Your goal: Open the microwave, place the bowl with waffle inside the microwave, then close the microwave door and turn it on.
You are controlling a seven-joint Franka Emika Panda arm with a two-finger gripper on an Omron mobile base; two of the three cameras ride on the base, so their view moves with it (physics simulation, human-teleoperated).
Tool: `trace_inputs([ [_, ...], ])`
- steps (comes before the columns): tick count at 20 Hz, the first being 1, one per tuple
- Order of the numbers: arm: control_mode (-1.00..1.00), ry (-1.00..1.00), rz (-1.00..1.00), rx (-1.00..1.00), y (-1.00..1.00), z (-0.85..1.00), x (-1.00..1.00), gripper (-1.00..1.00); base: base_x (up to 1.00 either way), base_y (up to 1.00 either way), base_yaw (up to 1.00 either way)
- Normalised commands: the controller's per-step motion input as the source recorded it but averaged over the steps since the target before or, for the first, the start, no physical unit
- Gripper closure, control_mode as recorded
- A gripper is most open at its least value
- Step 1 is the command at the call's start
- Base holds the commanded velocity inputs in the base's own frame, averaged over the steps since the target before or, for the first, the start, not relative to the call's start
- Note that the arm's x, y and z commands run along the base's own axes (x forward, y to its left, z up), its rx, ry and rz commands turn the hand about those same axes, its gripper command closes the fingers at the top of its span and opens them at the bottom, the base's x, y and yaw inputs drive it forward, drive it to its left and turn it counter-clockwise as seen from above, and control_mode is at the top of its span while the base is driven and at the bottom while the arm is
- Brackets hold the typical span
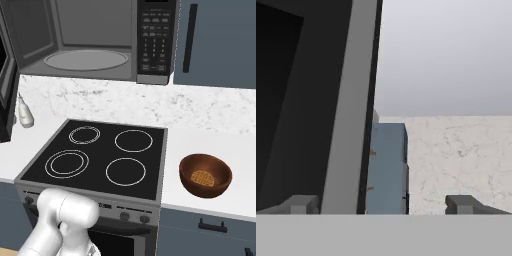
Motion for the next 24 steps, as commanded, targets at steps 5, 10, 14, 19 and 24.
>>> trace_inputs([
  [5,-1.0,-0.04,0.29,0.01,-0.18,0.07,-0.96,-1.0,0.0,0.0,0.0],
  [10,-1.0,0.23,0.46,0.18,-0.42,-0.15,-0.11,-1.0,0.0,0.0,0.0],
  [14,-1.0,0.23,0.2,0.14,0.07,-0.18,0.2,-1.0,0.0,0.0,0.0],
  [19,-1.0,-0.09,0.09,0.06,0.21,0.0,-0.58,-1.0,0.0,0.0,0.0],
  [24,-1.0,-0.08,0.07,0.05,0.2,0.1,-0.62,-1.0,0.0,0.0,0.0],
])
